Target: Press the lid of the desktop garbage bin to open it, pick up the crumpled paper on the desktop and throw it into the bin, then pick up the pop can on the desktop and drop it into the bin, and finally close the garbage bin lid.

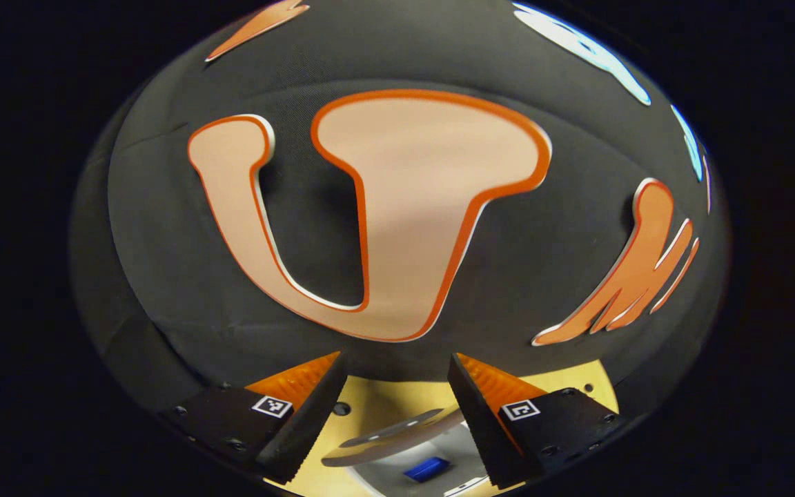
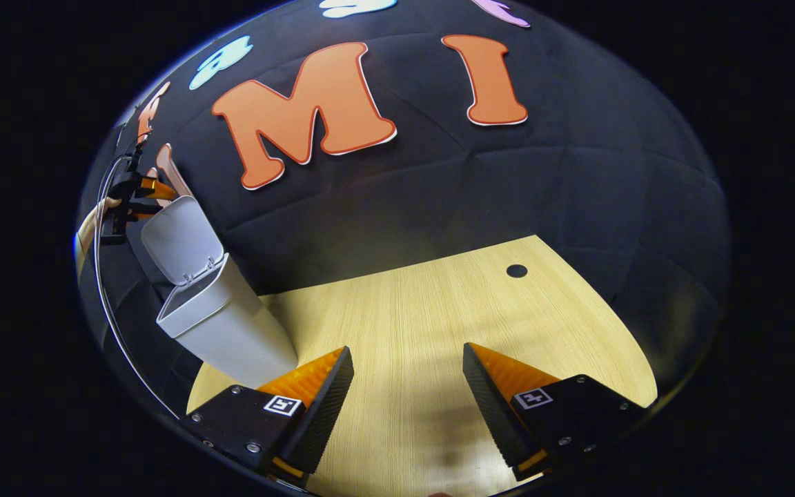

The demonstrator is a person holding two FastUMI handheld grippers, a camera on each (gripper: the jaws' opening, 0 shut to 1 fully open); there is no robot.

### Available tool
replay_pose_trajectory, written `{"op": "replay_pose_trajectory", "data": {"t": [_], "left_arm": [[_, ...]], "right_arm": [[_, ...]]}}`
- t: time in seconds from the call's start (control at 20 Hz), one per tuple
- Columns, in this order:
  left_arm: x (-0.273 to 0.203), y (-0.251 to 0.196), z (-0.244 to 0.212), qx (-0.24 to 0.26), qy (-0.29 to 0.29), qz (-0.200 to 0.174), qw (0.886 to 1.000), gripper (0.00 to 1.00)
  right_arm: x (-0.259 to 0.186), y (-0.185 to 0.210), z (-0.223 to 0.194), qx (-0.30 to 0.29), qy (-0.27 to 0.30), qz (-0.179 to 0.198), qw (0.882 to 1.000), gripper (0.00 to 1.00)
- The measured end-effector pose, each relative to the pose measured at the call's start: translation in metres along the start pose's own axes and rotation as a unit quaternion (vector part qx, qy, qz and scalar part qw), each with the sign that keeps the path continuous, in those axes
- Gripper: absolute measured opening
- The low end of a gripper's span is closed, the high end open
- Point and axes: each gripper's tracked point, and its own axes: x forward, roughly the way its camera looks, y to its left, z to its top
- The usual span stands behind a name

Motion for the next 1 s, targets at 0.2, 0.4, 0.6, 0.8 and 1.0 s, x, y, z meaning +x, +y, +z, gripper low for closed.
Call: {"op": "replay_pose_trajectory", "data": {"t": [0.2,0.4,0.6,0.8,1.0], "left_arm": [[0.002,-0.008,-0.015,-0.012,0.019,-0.017,1.0,0.94],[-0.011,-0.019,-0.041,-0.03,0.035,-0.044,0.998,0.95],[-0.029,-0.03,-0.088,-0.018,0.059,-0.052,0.997,0.95],[-0.035,-0.05,-0.141,-0.024,0.069,-0.063,0.995,0.96],[-0.037,-0.066,-0.196,-0.027,0.08,-0.06,0.995,0.96]], "right_arm": [[0.003,0.002,-0.004,0.004,0.007,0.002,1.0,0.95],[0.004,0.008,-0.008,0.008,0.012,0.013,1.0,0.95],[0.009,0.021,-0.007,0.01,0.016,0.024,1.0,0.95],[0.008,0.032,-0.008,0.016,0.022,0.04,0.999,0.95],[0.005,0.04,-0.011,0.003,0.027,0.049,0.998,0.95]]}}
